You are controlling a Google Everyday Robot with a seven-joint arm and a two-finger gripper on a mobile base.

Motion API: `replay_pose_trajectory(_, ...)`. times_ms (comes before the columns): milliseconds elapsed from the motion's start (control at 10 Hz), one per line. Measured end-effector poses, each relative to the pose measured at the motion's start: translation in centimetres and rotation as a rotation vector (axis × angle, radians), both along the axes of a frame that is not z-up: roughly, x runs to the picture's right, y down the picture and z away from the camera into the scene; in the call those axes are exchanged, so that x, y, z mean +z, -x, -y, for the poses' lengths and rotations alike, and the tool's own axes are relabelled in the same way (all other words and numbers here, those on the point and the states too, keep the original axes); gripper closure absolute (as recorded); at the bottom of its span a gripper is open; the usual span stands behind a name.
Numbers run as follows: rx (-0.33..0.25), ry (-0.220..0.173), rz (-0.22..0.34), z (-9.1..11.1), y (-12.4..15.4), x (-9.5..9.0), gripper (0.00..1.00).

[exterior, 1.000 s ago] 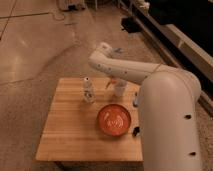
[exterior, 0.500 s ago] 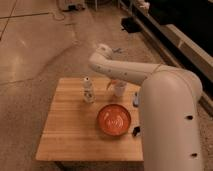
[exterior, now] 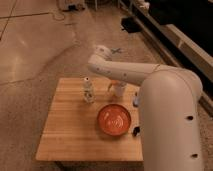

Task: Place the pepper in the ceramic cup

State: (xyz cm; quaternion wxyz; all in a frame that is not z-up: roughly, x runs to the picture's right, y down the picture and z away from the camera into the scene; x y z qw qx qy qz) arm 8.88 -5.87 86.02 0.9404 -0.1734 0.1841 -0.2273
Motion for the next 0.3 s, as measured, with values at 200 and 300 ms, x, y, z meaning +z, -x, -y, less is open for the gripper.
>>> replay_pose_trajectory(200,-0.004,-0.003,-0.005,0.11,0.00,-0.11,0.53)
replay_pose_trajectory(300,-0.009,-0.008,-0.012,0.25,-0.03,-0.24,0.53)
